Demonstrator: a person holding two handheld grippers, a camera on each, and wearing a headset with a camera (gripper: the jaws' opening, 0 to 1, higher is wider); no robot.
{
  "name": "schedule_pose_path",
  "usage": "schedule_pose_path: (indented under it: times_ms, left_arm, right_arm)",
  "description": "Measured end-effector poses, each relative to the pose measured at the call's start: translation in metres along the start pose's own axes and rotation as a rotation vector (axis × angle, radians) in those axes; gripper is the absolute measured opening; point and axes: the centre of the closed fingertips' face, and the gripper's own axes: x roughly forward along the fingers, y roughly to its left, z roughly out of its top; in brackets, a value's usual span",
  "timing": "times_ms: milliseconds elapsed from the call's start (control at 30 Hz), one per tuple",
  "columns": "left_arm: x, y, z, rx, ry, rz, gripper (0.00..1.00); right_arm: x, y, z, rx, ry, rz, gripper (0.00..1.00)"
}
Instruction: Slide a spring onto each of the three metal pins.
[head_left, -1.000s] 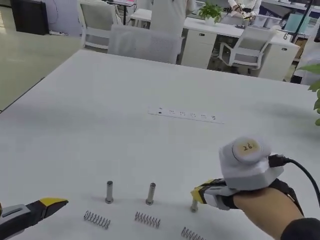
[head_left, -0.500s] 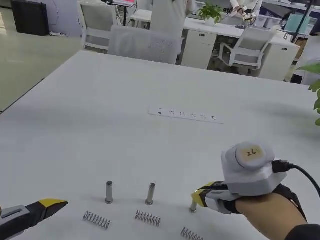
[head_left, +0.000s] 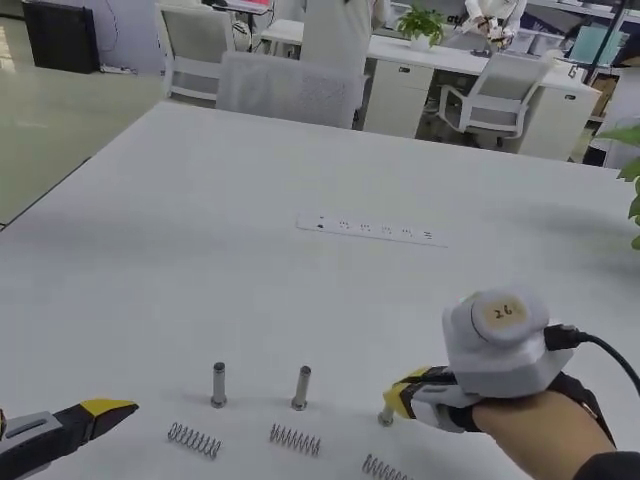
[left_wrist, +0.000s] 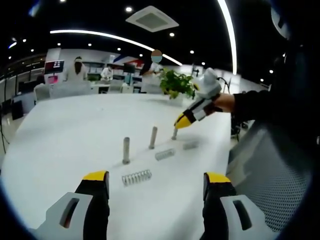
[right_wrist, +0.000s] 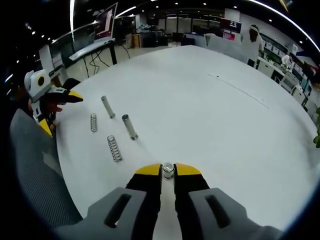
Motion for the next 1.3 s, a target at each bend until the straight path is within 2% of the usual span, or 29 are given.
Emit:
schedule_pose_path:
  times_ms: [333,867,1000,1133,1300]
  left_arm:
    - [-0.001,0.000,0.001,0.002,-0.001,0.000,0.73]
    - [0.000,-0.004,0.002,0.005,0.000,-0.011,0.72]
    - [0.001,-0.005,0.002,0.006,-0.001,-0.013,0.72]
    - [0.001,-0.006,0.002,0.006,-0.001,-0.014,0.72]
    - [0.002,-0.008,0.002,0.008,0.002,-0.020,0.71]
  right_arm:
    - [-0.002,-0.002,-0.004,-0.006,0.005,-0.002,0.11]
    - [-0.024,0.005,-0.026,0.027,-0.007,0.004,0.13]
    - [-0.027,0.014,-0.033,0.011,-0.005,0.026,0.13]
    - [-0.029,0.028,-0.035,-0.022,-0.004,0.070,0.13]
    - [-0.024,0.041,-0.048,-0.103,0.062,0.107,0.13]
